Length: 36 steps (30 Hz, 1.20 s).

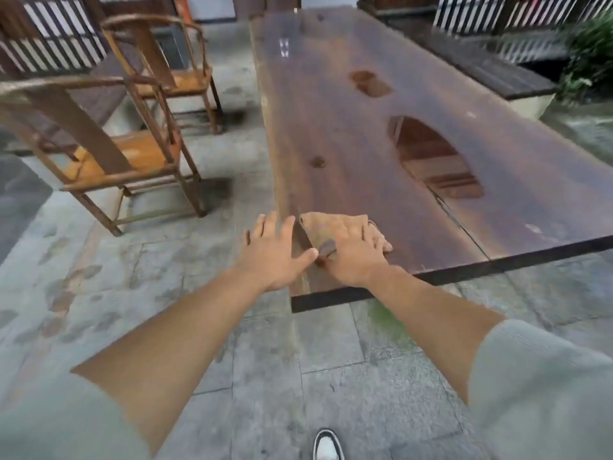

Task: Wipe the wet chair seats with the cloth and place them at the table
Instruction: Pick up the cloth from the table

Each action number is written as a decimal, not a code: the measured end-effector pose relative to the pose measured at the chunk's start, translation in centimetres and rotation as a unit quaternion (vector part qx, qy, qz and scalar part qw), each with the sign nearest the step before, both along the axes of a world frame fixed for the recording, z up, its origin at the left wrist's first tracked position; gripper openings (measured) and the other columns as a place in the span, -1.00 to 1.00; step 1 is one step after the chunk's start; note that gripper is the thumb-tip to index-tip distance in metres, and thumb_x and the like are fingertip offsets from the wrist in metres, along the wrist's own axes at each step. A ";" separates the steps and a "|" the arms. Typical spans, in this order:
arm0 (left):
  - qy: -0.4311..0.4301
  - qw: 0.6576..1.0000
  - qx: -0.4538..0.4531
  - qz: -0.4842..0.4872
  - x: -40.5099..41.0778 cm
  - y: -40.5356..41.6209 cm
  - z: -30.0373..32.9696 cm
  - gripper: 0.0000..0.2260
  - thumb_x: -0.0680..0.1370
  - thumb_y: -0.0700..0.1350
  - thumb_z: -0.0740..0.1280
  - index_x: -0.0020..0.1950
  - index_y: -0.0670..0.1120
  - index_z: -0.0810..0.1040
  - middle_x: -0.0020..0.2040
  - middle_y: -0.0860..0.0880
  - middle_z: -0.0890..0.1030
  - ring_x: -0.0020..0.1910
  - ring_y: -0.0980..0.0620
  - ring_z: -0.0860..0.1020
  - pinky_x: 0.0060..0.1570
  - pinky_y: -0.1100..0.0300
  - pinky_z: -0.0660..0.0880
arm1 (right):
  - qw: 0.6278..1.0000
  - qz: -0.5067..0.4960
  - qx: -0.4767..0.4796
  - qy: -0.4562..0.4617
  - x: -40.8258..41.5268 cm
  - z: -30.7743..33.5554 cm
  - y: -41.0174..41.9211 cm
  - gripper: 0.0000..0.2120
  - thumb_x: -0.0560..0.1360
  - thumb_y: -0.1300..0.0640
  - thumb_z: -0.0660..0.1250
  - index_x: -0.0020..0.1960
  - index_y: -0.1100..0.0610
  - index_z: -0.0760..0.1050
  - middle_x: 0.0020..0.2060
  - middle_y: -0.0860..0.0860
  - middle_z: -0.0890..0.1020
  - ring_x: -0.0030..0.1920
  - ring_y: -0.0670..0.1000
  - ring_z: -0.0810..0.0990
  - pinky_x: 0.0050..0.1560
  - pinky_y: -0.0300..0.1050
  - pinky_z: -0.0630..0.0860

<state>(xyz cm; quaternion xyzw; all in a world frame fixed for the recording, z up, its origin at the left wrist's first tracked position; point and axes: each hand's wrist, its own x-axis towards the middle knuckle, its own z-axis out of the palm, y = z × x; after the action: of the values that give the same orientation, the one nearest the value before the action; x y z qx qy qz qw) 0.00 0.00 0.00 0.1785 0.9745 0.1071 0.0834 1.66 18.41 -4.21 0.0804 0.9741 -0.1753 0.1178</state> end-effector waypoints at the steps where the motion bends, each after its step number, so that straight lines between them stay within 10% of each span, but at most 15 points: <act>1: -0.010 1.000 0.009 0.007 -2.5 1.0 -2.0 -0.22 0.51 0.42 0.10 0.59 0.04 0.01 0.62 -0.17 0.01 0.59 -0.16 -0.06 0.51 -0.21 0.00 | 1.000 0.017 0.007 -0.007 -2.8 -1.8 0.7 -0.11 0.53 -0.36 0.24 0.68 -0.06 -0.09 0.68 0.11 -0.09 0.63 0.34 -0.20 0.55 0.44 -0.21; 10: -0.078 0.996 -0.031 -0.010 -12.8 2.2 -14.2 -0.28 0.55 0.39 -0.01 0.59 0.03 0.00 0.62 -0.14 0.00 0.59 -0.14 -0.03 0.52 -0.19 0.01 | 0.998 -0.023 0.048 0.019 -13.6 -12.6 2.0 -0.11 0.46 -0.49 0.20 0.65 -0.16 0.00 0.68 0.04 0.00 0.61 0.43 -0.19 0.49 0.53 -0.26; 17: -0.095 0.995 -0.039 -0.003 -7.0 2.6 -12.7 -0.34 0.58 0.34 -0.11 0.60 0.04 -0.04 0.63 -0.12 -0.03 0.59 -0.10 -0.06 0.52 -0.23 -0.07 | 0.997 -0.021 -0.011 0.069 -10.4 -10.3 2.1 -0.54 0.65 -0.06 0.22 0.52 0.01 0.31 0.48 0.12 0.43 0.57 0.24 0.20 0.57 0.27 0.06; 23: -0.114 0.989 -0.069 -0.057 3.7 2.2 -6.2 -0.39 0.63 0.26 -0.01 0.59 -0.01 0.04 0.61 -0.16 0.04 0.58 -0.15 0.02 0.50 -0.27 -0.05 | 0.997 0.030 -0.051 -0.047 4.0 -5.5 4.5 -0.36 0.51 0.07 0.45 0.52 0.04 0.29 0.34 0.11 0.47 0.35 0.24 0.44 0.29 0.06 0.41; 31: -0.135 0.981 0.010 -0.138 21.4 7.1 -4.1 -0.45 0.63 0.20 0.10 0.52 -0.08 0.24 0.50 -0.20 0.30 0.48 -0.22 0.26 0.44 -0.24 0.16 | 0.949 -0.234 -0.170 0.123 32.3 -3.7 8.9 -0.56 0.58 0.15 0.39 0.44 0.05 0.44 0.21 0.10 0.53 0.14 0.19 0.57 0.08 -0.04 0.48; 36: -0.204 0.955 -0.013 -0.216 30.6 10.3 -7.3 -0.46 0.63 0.22 0.10 0.49 -0.08 0.28 0.49 -0.19 0.33 0.43 -0.22 0.33 0.39 -0.21 0.25 | 0.933 -0.289 -0.027 0.212 45.0 -5.2 10.8 -0.43 0.50 0.21 0.40 0.47 -0.05 0.41 0.31 0.06 0.49 0.20 0.23 0.48 0.19 0.13 0.46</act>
<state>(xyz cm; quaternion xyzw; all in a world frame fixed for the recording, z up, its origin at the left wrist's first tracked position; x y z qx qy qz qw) 30.63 10.26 -7.30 0.3578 0.8762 0.1080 0.3043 46.62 29.25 -9.40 0.3166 0.9059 -0.2407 -0.1454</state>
